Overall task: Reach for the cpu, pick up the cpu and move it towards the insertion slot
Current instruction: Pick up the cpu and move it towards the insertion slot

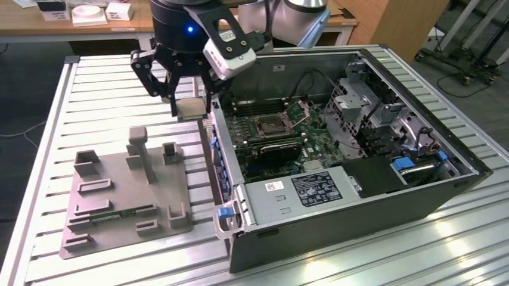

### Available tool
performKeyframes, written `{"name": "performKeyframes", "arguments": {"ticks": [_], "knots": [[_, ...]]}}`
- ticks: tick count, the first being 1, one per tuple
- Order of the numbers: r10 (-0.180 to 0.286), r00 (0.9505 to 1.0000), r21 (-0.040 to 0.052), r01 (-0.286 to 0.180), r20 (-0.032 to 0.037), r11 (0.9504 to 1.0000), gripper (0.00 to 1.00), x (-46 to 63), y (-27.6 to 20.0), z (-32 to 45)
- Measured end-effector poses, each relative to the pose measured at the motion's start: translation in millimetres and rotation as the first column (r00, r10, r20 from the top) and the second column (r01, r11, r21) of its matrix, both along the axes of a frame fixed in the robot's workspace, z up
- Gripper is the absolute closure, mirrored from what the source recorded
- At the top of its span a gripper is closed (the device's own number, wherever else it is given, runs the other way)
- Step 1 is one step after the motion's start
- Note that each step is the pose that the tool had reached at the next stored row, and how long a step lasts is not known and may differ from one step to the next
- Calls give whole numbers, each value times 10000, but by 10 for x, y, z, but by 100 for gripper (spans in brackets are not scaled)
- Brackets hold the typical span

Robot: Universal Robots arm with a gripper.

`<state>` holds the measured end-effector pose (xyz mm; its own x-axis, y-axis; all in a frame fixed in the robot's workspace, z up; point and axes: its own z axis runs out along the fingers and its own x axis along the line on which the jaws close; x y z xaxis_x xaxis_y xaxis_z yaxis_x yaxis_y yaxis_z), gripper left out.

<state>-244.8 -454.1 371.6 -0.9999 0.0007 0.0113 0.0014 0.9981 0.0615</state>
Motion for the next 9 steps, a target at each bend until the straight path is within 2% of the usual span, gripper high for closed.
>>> {"name": "performKeyframes", "arguments": {"ticks": [9], "knots": [[1, 10000, 1, -1, 0, 10000, 45, 107, 0, -11]]}}
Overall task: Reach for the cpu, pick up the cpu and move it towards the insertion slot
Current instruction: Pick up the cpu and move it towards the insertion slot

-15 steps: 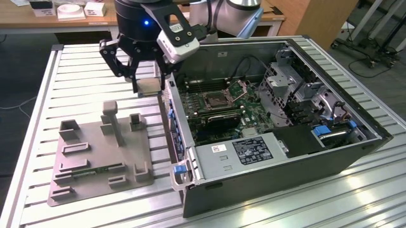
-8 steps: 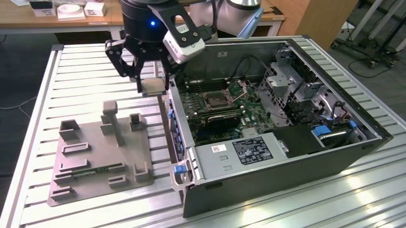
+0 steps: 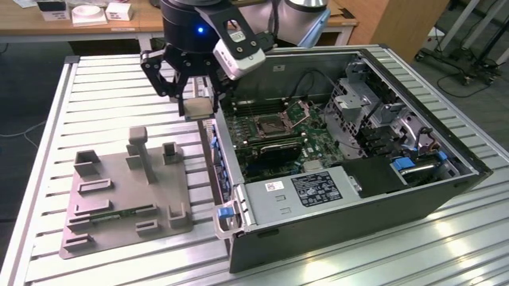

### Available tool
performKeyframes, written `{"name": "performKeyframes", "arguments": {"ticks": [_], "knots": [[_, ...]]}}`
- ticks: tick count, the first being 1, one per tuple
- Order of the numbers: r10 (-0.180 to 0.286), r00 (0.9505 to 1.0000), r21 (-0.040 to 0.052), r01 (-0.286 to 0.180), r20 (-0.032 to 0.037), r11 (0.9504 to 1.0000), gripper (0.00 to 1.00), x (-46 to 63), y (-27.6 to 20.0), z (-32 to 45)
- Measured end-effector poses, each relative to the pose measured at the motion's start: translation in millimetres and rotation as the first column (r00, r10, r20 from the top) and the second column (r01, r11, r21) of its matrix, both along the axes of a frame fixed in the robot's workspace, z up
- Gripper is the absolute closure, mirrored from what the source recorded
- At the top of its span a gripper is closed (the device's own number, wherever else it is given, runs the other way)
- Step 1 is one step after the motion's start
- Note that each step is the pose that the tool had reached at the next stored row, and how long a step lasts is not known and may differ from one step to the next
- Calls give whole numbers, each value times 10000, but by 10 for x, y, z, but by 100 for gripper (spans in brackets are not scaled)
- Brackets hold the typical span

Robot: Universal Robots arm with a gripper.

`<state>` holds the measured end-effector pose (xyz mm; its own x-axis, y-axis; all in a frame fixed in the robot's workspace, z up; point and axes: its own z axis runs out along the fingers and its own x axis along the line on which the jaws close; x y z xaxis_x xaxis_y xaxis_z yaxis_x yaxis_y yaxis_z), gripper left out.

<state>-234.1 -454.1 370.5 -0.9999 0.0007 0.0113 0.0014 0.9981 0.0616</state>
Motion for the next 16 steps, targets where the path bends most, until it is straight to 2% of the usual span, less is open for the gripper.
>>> {"name": "performKeyframes", "arguments": {"ticks": [16], "knots": [[0, 10000, 0, 0, 1, 10000, 45, 173, 0, -12]]}}
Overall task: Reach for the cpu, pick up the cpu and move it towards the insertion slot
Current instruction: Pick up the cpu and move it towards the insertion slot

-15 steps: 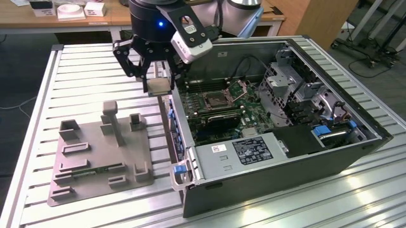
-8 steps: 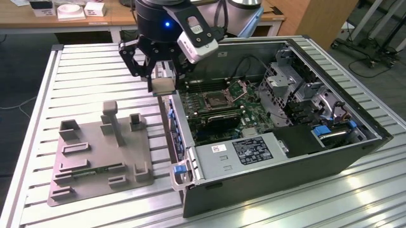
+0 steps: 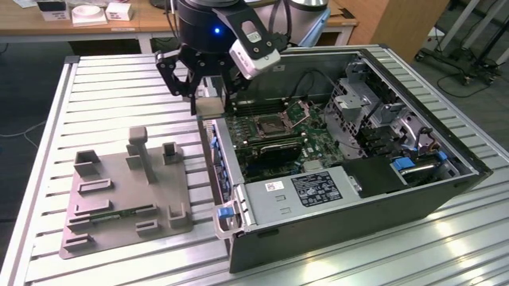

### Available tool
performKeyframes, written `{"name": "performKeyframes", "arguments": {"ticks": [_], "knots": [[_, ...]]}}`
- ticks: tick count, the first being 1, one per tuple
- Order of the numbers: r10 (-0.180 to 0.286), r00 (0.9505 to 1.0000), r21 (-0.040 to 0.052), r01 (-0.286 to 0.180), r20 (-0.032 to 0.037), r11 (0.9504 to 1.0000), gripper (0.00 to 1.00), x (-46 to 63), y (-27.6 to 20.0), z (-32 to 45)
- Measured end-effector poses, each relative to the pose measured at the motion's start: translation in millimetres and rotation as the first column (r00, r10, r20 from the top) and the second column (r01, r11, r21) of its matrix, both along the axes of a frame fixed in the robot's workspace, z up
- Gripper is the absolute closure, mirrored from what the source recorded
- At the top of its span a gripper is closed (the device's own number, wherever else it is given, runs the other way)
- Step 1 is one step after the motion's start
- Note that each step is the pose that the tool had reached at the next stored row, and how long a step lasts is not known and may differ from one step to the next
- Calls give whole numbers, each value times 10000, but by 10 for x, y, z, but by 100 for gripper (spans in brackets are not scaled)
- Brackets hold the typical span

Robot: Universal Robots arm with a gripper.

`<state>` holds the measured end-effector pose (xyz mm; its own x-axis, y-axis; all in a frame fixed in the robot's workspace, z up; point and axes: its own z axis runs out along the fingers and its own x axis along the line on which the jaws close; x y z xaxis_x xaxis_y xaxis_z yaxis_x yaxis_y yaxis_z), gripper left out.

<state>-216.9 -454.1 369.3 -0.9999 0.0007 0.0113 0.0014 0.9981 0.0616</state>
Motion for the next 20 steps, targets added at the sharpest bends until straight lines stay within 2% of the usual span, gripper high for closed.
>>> {"name": "performKeyframes", "arguments": {"ticks": [20], "knots": [[-5, 10000, -1, 5, -1, 10000, 45, 117, 1, -8]]}}
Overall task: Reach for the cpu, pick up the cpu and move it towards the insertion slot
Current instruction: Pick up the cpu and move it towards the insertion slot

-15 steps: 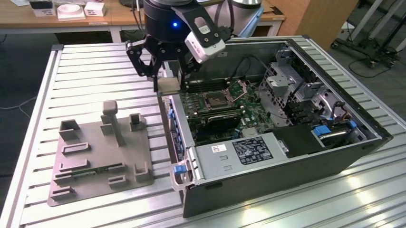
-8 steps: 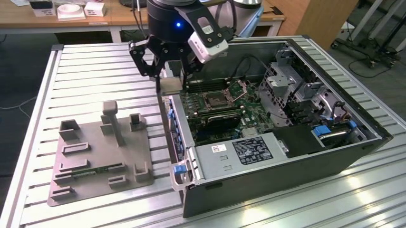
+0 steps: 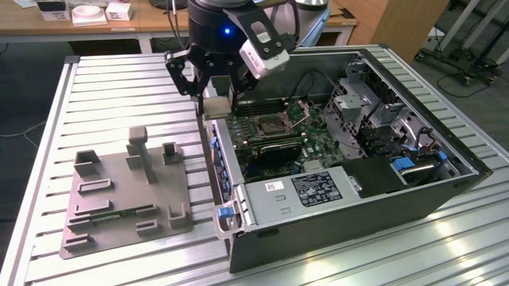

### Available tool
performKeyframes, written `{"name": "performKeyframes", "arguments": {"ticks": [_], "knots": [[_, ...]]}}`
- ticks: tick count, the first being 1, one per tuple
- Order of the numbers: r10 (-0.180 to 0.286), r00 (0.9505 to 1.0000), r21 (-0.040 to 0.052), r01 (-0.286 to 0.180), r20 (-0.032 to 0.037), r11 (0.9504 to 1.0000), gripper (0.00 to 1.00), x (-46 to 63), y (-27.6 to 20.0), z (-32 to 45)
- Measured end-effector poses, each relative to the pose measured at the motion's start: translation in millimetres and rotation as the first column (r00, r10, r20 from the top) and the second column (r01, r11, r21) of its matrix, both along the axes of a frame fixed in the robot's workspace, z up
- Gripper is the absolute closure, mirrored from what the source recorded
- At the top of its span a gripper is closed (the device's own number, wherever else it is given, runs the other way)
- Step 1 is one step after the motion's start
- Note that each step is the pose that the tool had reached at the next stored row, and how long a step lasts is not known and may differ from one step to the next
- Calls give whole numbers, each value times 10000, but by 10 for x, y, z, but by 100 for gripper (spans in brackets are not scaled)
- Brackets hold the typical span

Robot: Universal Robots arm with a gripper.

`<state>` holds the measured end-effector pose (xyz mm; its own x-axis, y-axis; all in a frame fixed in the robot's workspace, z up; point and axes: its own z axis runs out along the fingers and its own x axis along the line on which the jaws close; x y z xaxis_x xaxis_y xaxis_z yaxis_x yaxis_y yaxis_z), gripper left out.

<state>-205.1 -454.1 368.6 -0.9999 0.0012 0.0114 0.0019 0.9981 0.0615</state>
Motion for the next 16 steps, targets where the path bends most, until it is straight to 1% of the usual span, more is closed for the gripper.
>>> {"name": "performKeyframes", "arguments": {"ticks": [6, 16], "knots": [[0, 10000, -1, 0, 0, 10000, 45, 111, 4, -5], [0, 10000, -1, 0, 0, 10000, 45, 240, 5, -14]]}}
